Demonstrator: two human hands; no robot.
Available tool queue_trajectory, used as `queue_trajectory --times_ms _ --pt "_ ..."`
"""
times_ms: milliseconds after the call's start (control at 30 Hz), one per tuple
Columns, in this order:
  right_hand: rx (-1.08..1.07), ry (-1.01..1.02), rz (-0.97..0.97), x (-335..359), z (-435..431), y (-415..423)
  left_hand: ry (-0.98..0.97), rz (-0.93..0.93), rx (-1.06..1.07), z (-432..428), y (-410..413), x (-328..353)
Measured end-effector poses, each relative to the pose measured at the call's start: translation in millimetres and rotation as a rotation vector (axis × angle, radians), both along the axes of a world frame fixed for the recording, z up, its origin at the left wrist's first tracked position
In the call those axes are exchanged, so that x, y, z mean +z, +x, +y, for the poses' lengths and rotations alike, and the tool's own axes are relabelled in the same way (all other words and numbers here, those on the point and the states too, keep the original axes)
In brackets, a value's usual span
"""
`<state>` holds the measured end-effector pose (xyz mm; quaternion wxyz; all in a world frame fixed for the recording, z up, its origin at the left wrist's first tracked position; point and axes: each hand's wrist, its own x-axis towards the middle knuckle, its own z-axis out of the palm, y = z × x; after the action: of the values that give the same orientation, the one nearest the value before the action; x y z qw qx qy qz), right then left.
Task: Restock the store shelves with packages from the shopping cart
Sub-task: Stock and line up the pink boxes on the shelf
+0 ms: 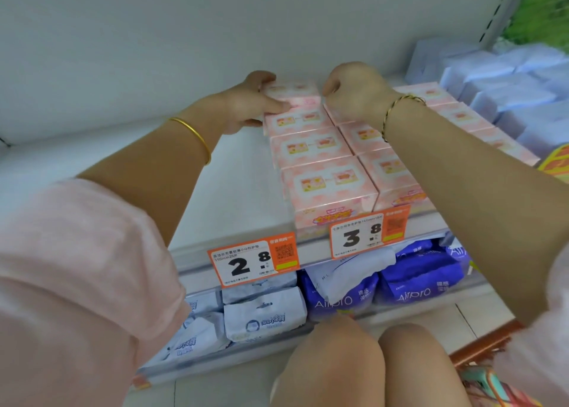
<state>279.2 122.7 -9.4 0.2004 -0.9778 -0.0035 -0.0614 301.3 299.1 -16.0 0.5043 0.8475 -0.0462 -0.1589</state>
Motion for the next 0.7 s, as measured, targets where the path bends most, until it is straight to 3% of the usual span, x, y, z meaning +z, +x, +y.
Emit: queue_trajectory --times_ms 267,400,500,700 --pt "0.041 0.012 -0.039 0.5 -4.7 -9.1 0.118 0.040 0.057 -7.3 -7.1 0.5" --pt "0.070 0.130 -0.119 10.1 -12.0 -28.0 0.168 -0.207 0.210 -23.6 -20.0 12.3" --pt "0.098 0.253 -0.136 22.9 -23.6 -61.1 0.138 -0.396 0.208 -47.2 -50.1 24.0" --pt "0.126 0.422 0.162 38.6 -76.7 -165.0 0.042 -0.531 0.011 -113.9 -123.7 22.4"
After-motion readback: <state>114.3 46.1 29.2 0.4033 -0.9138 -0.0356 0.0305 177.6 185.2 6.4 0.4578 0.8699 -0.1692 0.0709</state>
